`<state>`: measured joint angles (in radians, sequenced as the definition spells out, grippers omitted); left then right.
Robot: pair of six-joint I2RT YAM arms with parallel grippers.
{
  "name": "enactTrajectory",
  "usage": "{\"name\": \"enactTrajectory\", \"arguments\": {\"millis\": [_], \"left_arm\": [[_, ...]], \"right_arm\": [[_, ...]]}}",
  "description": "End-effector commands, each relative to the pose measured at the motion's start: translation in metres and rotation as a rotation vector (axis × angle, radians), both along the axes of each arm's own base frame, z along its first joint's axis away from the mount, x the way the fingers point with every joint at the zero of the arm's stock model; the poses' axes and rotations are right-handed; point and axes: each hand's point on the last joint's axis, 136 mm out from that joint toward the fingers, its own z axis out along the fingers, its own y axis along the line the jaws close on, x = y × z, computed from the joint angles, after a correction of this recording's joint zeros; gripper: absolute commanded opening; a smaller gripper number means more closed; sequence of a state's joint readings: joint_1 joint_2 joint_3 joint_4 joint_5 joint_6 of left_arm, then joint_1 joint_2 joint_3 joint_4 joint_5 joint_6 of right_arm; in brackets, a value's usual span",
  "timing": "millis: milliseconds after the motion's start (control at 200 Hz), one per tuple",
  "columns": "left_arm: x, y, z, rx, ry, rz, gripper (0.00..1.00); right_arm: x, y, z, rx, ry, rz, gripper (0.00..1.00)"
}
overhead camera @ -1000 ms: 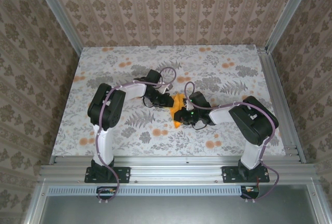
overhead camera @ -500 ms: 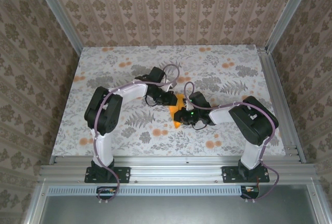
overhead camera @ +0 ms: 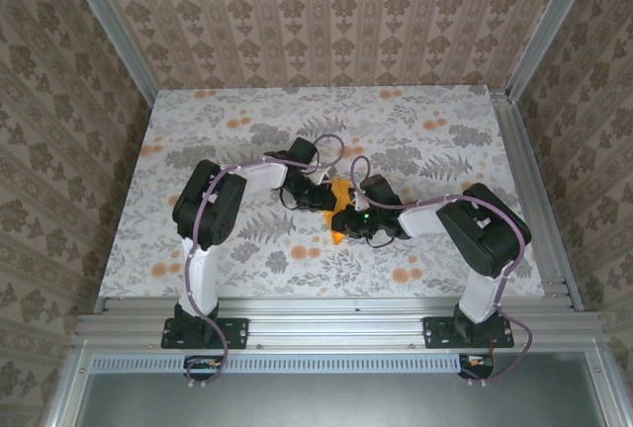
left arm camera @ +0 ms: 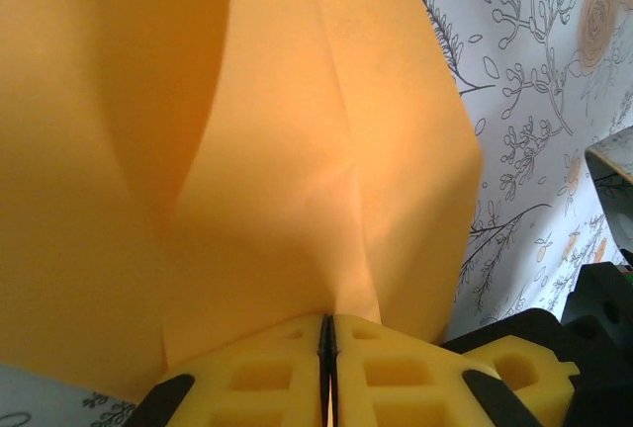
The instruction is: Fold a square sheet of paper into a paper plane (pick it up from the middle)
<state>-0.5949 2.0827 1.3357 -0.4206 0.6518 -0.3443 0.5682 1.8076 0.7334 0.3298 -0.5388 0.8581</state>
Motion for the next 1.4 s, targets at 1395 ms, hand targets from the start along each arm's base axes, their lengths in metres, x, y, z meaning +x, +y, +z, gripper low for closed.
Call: {"name": "enactTrajectory", "arguments": {"millis": [1395], "left_arm": [[-0.017, 0.045, -0.077, 0.207, 0.081, -0.026, 0.08]], "right_arm": [[-0.047, 0.018, -0.004, -0.075, 0.06, 0.15, 0.23]]}}
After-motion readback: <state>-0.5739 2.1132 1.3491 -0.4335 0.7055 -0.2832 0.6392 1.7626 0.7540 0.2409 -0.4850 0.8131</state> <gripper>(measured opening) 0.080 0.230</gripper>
